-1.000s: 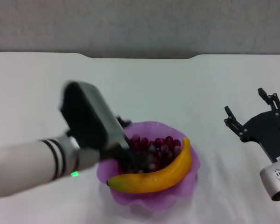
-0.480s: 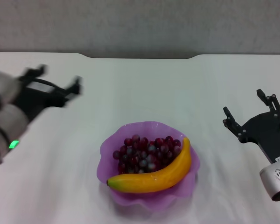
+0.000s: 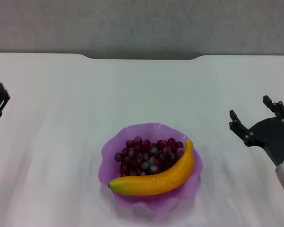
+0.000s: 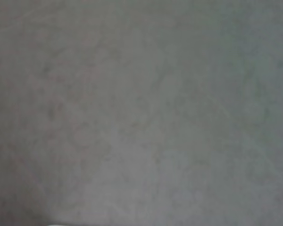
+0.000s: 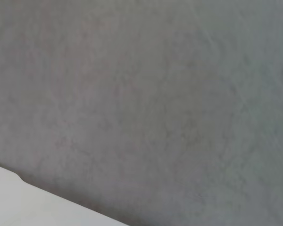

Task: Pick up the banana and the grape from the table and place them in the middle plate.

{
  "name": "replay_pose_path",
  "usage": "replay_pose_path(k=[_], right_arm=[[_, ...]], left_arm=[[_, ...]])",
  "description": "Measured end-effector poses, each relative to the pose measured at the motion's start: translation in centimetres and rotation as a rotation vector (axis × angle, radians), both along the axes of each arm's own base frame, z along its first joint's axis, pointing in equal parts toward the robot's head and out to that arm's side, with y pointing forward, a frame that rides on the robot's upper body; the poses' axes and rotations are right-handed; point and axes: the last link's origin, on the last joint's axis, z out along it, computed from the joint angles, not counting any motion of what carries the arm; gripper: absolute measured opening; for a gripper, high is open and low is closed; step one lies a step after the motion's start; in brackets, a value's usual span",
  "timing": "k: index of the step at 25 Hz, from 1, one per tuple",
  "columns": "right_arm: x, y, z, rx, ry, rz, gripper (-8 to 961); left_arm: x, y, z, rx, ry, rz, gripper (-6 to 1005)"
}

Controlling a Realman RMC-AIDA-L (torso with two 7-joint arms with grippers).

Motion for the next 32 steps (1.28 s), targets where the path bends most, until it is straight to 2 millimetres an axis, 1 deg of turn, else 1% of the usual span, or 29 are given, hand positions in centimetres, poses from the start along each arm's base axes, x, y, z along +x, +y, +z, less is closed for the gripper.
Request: replay_pose_path(k=[4,7,10,14,18,21,27,32], right_arm=[[0.7,0.0,0.2,-0.007,0.031,-0.025,908],[1.1,-0.1,0.3,-0.011,0.042,-0.038,908],[1.4,-0.1,0.3,-0.016,0.046,-0.044,908],[1.4,-0.1,0.3,-0.017,0.045,-0.044,908],[2.2,-0.3,0.4,-0.016,0.025,-0.059,908],[2.7,-0.6,0.8,0.005,0.029,-0.067,908],[4.1,-1.6,2.2,0.053,0.086,-0.083,908],[5.4,-1.8,2.6,0.040,0.134,-0.121,908]], left_arm=[[-1.8,-0.8,-1.0,0.019,-0.081,-0.018,908],[-3.2,-1.5,-1.8,0.007,-0.122,-0.065,908],[-4.4,-2.2,-2.2,0.002,-0.125,-0.145,908],[-5.7,-2.9,-2.4,-0.012,-0.066,-0.195,908],[-6.2,-3.4,-3.1,-0.055,-0.006,-0.200,908],[-6.4,-3.5,-3.4,-0.067,0.008,-0.184,908],[-6.0,-3.6,-4.0,-0.089,-0.001,-0.198,908],[-6.4,-3.7,-3.9,-0.083,-0.053,-0.177,908]])
